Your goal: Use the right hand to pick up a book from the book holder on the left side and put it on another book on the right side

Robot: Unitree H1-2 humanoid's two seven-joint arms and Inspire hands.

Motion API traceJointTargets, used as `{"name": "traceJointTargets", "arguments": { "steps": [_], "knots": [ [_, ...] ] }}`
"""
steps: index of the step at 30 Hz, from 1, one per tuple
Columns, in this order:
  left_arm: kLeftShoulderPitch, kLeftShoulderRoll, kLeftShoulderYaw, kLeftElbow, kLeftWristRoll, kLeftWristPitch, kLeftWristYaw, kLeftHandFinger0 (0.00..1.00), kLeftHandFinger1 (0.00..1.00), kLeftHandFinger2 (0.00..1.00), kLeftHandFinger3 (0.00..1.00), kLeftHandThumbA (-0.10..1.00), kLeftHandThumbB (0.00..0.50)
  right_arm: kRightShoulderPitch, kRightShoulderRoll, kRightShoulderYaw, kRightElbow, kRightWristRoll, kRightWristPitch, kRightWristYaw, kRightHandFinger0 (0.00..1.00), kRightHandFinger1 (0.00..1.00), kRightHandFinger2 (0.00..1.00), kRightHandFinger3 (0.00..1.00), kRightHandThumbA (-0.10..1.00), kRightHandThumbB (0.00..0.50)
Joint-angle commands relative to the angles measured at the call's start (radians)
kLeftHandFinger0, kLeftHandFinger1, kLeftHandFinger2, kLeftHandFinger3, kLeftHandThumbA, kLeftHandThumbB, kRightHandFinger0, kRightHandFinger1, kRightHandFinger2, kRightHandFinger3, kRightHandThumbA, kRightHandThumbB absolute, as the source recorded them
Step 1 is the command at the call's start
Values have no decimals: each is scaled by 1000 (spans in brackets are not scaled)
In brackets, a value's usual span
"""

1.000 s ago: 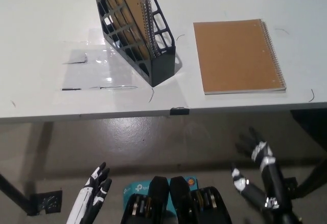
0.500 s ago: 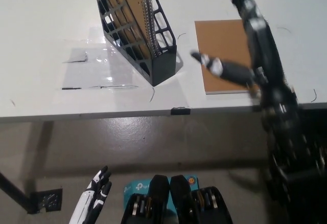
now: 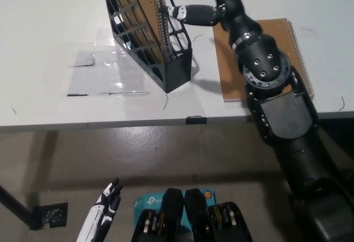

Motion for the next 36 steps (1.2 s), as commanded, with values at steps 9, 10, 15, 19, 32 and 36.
{"name": "traceJointTargets", "arguments": {
  "steps": [9, 10, 15, 19, 32, 36],
  "knots": [
    [-13, 20, -16, -35, 20, -9, -21, 1000, 1000, 1000, 1000, 955, 131, -115, 57, -12, 93, 36, 3, 23, 1000, 1000, 1000, 1000, 995, 327],
    [-14, 21, -17, -33, 21, -13, -21, 1000, 1000, 1000, 1000, 954, 129, -115, 59, -12, 94, 37, 4, 22, 1000, 1000, 1000, 1000, 997, 328],
    [-20, 24, -23, -27, 25, -8, -23, 1000, 1000, 1000, 1000, 963, 132, -113, 65, -8, 113, 46, -1, 41, 1000, 1000, 1000, 1000, 1000, 326],
    [-21, 26, -28, -29, 28, 2, -25, 1000, 1000, 1000, 1000, 961, 138, -109, 70, -9, 126, 49, 10, 47, 1000, 1000, 1000, 1000, 997, 302],
    [-21, 22, -23, -45, 12, 35, -43, 1000, 1000, 1000, 1000, 911, 138, -133, 69, -29, 220, 69, 7, 58, 1000, 1000, 1000, 1000, 1000, 293],
    [-27, 20, -22, -39, 20, 33, -39, 1000, 1000, 1000, 1000, 909, 137, -150, 66, -29, 250, 67, -3, 62, 1000, 1000, 1000, 1000, 1000, 298]
  ]
}}
